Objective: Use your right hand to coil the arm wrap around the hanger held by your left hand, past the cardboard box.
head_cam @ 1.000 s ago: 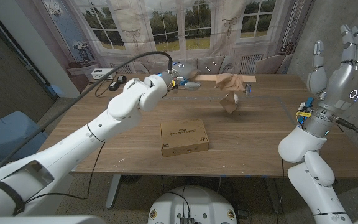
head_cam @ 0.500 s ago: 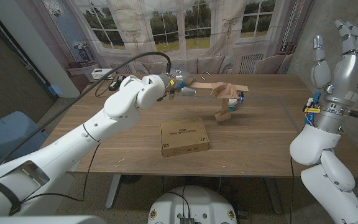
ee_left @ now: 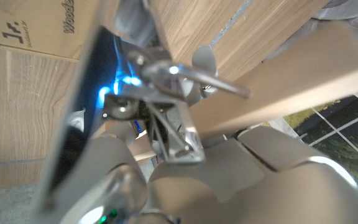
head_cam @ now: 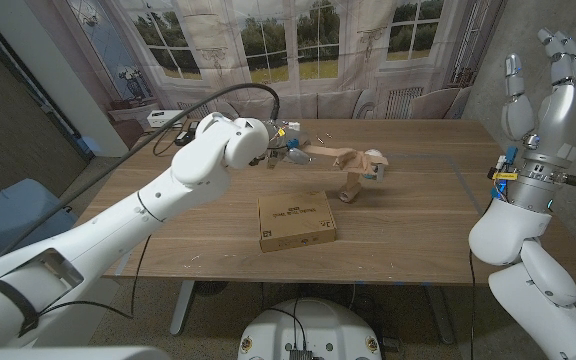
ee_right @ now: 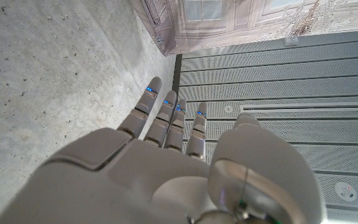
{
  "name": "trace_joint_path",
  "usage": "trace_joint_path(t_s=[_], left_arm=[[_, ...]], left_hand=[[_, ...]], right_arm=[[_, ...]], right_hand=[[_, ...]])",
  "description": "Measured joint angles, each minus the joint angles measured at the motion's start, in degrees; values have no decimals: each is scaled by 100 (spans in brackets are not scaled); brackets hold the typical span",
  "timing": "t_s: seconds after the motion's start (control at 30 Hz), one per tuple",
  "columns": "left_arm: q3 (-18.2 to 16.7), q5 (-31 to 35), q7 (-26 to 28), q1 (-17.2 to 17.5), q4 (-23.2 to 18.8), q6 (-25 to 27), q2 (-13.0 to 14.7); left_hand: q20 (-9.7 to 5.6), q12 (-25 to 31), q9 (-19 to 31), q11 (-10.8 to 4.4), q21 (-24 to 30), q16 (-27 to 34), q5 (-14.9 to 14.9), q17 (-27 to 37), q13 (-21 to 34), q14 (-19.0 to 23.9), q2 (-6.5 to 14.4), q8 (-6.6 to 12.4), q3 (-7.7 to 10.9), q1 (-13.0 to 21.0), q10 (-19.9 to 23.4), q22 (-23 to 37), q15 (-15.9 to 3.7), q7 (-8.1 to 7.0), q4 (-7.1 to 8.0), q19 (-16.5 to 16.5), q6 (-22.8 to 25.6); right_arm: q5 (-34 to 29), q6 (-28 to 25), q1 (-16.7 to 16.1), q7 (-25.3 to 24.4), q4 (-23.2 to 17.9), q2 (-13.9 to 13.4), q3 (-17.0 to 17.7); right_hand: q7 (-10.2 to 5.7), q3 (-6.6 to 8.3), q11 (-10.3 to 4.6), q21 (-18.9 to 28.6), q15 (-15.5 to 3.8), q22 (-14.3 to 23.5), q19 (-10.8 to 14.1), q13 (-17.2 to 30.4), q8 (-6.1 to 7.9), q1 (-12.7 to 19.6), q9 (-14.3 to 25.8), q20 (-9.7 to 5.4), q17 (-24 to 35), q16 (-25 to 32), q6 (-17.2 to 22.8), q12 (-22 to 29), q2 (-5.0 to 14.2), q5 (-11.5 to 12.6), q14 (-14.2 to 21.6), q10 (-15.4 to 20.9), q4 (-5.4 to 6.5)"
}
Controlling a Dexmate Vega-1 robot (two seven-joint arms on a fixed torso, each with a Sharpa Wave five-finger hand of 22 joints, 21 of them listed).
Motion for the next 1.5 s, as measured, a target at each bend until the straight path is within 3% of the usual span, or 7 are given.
trace_joint_path(t_s=[0.23, 0.77, 1.5], left_arm=[[147, 90, -568, -160, 81, 79, -97], [428, 190, -1291, -384, 375, 138, -286], [732, 674, -1263, -294, 686, 72, -413]], left_hand=[[0, -5, -64, 62, 0, 0, -47, -7, -1, 1, 0, -66, 13, 0, 1, -28, 2, 76, -6, 0, 16], [0, -6, -316, 94, 47, -106, -177, -74, -2, -1, 0, -291, 76, 0, -29, -65, 1, 56, -54, -1, 40], [15, -9, -530, 122, 47, -207, -380, -126, -12, -24, 0, -491, 98, 0, -128, -133, -8, 50, -76, -37, 97]], right_arm=[[66, 61, 18, -92, 55, -70, -21], [138, 144, 40, -262, 150, -156, -63], [136, 208, 11, -405, 205, -194, -63]], right_hand=[[0, 47, 2, 0, -22, -1, 33, 0, 0, 0, 0, -11, 0, 0, 0, -22, 0, -22, 22, 2, -2], [32, 48, 20, -22, 10, -1, 62, -1, 1, 0, 0, -42, -27, 0, 32, -21, 0, -65, 53, 65, 1], [31, 72, 41, -44, -21, -1, 93, -1, -23, -22, 0, -11, -25, 0, 31, -31, 21, -87, 84, 86, -23]])
